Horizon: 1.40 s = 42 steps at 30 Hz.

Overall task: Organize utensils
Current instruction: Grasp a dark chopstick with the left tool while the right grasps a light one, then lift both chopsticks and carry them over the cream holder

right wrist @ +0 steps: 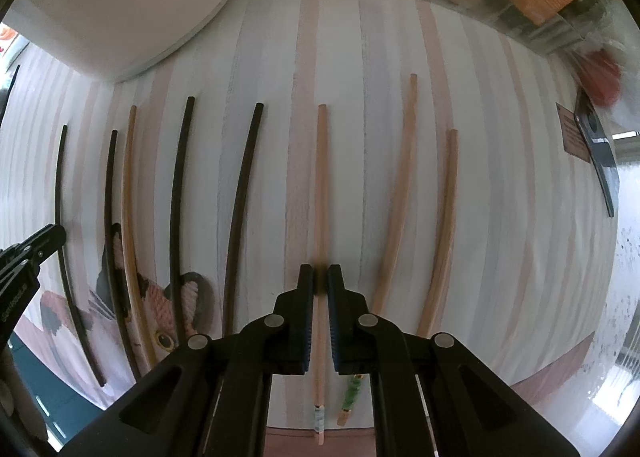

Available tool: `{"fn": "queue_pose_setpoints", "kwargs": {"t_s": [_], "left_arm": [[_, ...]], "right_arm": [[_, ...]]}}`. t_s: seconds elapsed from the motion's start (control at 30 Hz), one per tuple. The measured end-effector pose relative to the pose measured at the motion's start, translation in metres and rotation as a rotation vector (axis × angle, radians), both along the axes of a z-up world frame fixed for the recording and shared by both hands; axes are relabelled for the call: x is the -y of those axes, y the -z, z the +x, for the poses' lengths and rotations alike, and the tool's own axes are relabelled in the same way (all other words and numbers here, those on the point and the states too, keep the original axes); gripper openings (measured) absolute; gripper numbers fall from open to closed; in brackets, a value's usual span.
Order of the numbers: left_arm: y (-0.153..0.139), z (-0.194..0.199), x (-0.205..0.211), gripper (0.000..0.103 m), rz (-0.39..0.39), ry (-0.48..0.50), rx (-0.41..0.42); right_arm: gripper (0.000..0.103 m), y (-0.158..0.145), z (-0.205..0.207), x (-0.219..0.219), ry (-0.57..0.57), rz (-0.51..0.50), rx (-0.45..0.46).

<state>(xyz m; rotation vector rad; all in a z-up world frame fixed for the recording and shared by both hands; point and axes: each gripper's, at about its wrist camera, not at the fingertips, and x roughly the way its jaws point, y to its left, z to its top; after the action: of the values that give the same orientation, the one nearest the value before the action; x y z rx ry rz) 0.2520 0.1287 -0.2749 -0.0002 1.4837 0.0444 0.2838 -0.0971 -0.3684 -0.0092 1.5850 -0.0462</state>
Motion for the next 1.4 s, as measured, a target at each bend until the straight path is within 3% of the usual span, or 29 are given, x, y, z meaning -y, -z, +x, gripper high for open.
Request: {"fn": "queue_pose_setpoints", "kwargs": {"t_s": [0.43, 0.53, 0.73, 1.0, 1.1, 1.23, 1.4], "left_arm": [[-0.079, -0.018, 0.009, 0.003, -0.044, 0.064, 0.184], [-0.104, -0.025, 0.005, 0.003, -0.064, 0.052, 0.247], [-0.186, -0.026, -0.001, 0.003, -0.135, 0.03, 0.423], [-0.301, -0.006, -0.007, 0.003, -0.242, 0.022, 0.655], [-0.331, 0.013, -0.002, 0.003, -0.241, 0.02, 0.723], [-0.35, 0.045, 0.002, 0.003, -0.216, 0.003, 0.777], [-0.35, 0.09, 0.003, 0.003, -0.192, -0.032, 0.783]], "right_arm": [[0.007, -0.063, -0.03, 0.015, 0.032, 0.125, 0.204], [0.007, -0.08, -0.037, 0.02, 0.037, 0.148, 0.243], [0.007, -0.137, -0.043, 0.034, 0.056, 0.222, 0.349], [0.007, -0.253, 0.008, 0.03, 0.066, 0.353, 0.581], [0.007, -0.292, 0.034, 0.025, 0.05, 0.358, 0.675], [0.007, -0.33, 0.075, 0.013, 0.036, 0.349, 0.794], [0.007, -0.349, 0.123, -0.005, 0.013, 0.345, 0.878]]}}
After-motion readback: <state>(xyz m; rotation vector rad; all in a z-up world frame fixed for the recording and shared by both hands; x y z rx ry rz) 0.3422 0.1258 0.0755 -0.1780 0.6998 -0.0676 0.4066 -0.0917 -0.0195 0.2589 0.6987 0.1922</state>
